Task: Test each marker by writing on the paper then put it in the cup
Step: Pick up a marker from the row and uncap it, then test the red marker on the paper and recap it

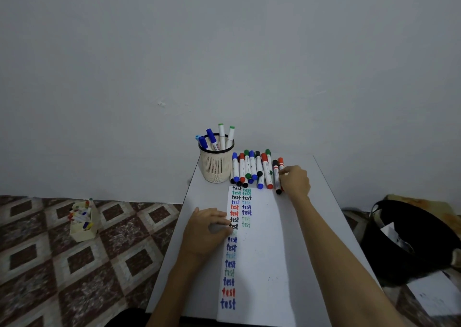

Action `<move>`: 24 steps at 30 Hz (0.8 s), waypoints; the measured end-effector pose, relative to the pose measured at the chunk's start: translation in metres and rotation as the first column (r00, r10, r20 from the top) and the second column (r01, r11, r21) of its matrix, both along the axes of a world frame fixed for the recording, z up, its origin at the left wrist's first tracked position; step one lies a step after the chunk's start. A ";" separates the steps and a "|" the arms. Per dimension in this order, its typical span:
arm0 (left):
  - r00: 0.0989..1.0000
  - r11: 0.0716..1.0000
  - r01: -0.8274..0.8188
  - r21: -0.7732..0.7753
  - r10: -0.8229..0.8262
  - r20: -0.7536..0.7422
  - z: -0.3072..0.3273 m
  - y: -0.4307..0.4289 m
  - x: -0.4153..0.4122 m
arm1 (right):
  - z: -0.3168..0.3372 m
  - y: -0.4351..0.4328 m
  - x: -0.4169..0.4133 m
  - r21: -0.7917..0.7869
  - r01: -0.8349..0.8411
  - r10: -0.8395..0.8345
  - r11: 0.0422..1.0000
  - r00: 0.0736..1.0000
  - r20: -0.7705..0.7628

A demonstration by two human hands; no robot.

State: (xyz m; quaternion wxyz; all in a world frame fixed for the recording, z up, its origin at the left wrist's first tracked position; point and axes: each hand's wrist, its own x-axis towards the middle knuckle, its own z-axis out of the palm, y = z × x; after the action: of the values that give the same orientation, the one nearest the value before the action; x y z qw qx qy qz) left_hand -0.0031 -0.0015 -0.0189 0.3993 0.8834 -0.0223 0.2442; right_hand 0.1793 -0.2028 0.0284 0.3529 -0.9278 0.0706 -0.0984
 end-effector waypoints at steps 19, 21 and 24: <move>0.999 0.998 -0.018 0.059 0.016 0.035 -0.002 -0.002 -0.002 | 0.013 -0.030 -0.086 0.966 -0.090 -0.217 0.243 0.965 0.145; 0.999 0.998 -0.027 0.051 0.025 0.035 -0.002 -0.003 -0.002 | -0.001 -0.030 -0.099 0.981 -0.025 -0.216 0.194 0.974 0.068; 0.999 0.998 -0.026 0.052 0.024 0.046 0.000 -0.003 -0.003 | -0.006 -0.029 -0.107 0.970 -0.043 -0.192 0.239 0.977 0.091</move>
State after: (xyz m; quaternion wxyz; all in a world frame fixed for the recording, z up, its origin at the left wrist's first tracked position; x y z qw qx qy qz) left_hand -0.0059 -0.0044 -0.0187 0.3723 0.8881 -0.0266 0.2683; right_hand 0.0728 -0.2314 0.0224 0.8484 -0.4950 0.1261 -0.1391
